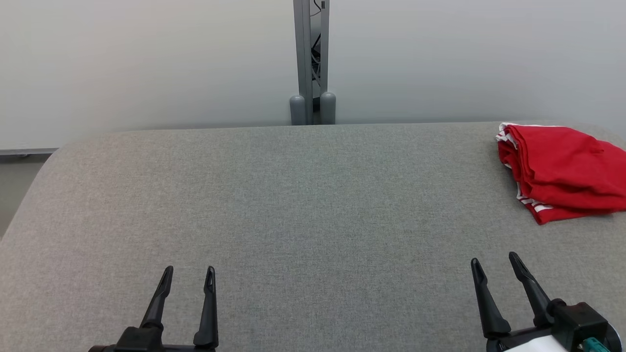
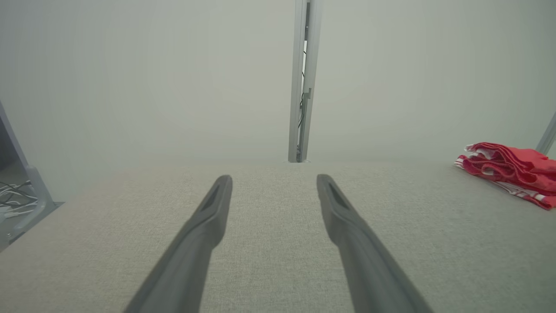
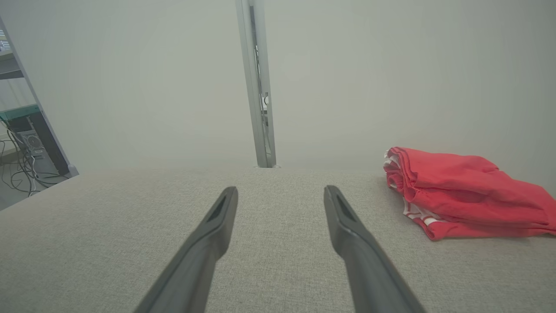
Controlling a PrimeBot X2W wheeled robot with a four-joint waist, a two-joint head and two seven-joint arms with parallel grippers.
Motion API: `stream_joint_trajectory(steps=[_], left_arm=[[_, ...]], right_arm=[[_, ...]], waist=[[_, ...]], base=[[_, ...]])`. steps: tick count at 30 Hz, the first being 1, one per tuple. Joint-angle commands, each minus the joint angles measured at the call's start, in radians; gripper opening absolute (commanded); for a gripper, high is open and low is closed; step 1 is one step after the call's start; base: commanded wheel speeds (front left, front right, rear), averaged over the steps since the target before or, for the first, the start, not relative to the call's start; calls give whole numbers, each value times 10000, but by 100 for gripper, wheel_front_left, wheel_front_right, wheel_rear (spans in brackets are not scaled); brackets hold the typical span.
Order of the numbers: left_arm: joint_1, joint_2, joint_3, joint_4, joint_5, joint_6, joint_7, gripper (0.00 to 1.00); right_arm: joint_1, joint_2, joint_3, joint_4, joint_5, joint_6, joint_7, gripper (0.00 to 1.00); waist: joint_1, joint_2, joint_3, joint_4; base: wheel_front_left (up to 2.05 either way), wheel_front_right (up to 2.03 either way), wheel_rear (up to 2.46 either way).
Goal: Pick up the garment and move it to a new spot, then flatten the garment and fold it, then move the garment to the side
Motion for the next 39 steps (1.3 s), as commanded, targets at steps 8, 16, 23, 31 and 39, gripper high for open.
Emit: stream_joint_trajectory(steps=[8, 16, 23, 31, 39], left_arm=[[105, -40, -82, 320, -362, -31, 92, 0], [-267, 20, -28, 548, -2036, -253, 384, 0], [-593, 52, 14, 807, -3352, -458, 618, 0], [-918, 77, 71, 1015, -4711, -655, 869, 0], [-1182, 91, 143, 1159, -5958, -838, 1112, 0]], right_arm=[[230, 57, -10, 274, 356, 0, 85, 0], [112, -93, -234, 272, 2102, 0, 434, 0], [9, -181, -426, 279, 3457, 0, 720, 0], [-90, -252, -650, 278, 4849, 0, 1044, 0], [-185, -303, -883, 276, 6123, 0, 1360, 0]], waist=[[0, 0, -20, -12], [0, 0, -4, -34], [0, 0, 9, -52], [0, 0, 26, -74], [0, 0, 43, -96]], base=[[0, 0, 0], [0, 0, 0], [0, 0, 0], [0, 0, 0], [0, 0, 0]])
